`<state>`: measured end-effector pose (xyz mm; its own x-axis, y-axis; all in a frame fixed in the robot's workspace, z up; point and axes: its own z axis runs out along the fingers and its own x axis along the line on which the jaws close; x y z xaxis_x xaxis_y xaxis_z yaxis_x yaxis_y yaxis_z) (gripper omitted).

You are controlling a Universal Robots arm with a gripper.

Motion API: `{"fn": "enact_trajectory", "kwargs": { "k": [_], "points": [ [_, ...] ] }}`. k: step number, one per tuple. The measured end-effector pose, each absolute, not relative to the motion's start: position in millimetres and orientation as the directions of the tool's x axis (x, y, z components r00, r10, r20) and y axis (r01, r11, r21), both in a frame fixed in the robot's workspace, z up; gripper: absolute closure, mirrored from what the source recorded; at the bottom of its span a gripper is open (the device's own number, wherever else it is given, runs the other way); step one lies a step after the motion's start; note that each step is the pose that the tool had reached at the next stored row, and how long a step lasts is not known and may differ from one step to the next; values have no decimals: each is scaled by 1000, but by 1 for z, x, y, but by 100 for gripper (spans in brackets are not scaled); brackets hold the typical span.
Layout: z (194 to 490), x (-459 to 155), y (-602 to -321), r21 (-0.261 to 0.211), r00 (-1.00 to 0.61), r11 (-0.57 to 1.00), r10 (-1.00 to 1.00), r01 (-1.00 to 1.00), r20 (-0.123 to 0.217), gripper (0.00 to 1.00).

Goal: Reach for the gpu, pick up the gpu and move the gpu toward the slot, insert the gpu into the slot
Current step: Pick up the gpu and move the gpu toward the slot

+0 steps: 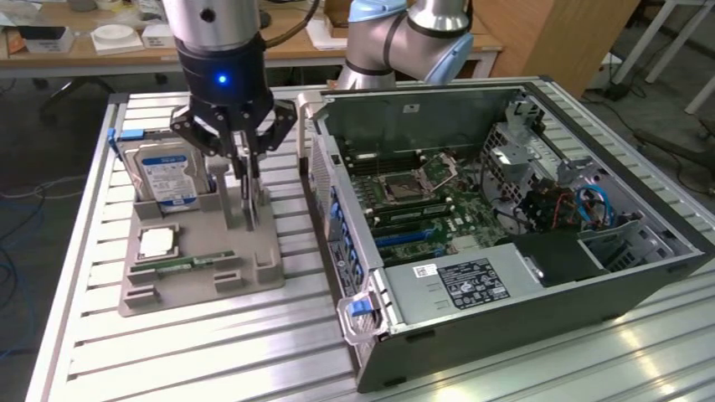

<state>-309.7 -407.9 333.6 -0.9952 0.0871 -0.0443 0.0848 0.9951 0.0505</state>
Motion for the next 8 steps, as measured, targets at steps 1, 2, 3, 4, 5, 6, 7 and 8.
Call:
{"fn": "enact_trajectory", "kwargs": {
  "k": [1, 2, 3, 4, 5, 6, 7, 8],
  "points": [
    [336, -310, -408, 51, -995, 995, 87, 85, -44, 75],
    [339, -310, -408, 51, -995, 995, 87, 85, -44, 75],
    [341, -310, -408, 51, -995, 995, 87, 85, -44, 75],
    [344, -310, -408, 51, -995, 995, 87, 85, -44, 75],
    [346, -310, -408, 51, -995, 995, 87, 85, -44, 75],
    [348, -310, -408, 51, -995, 995, 87, 85, -44, 75],
    [350, -310, -408, 51, -995, 995, 87, 85, -44, 75],
    [353, -310, -408, 51, -995, 995, 87, 85, -44, 75]
  ]
}}
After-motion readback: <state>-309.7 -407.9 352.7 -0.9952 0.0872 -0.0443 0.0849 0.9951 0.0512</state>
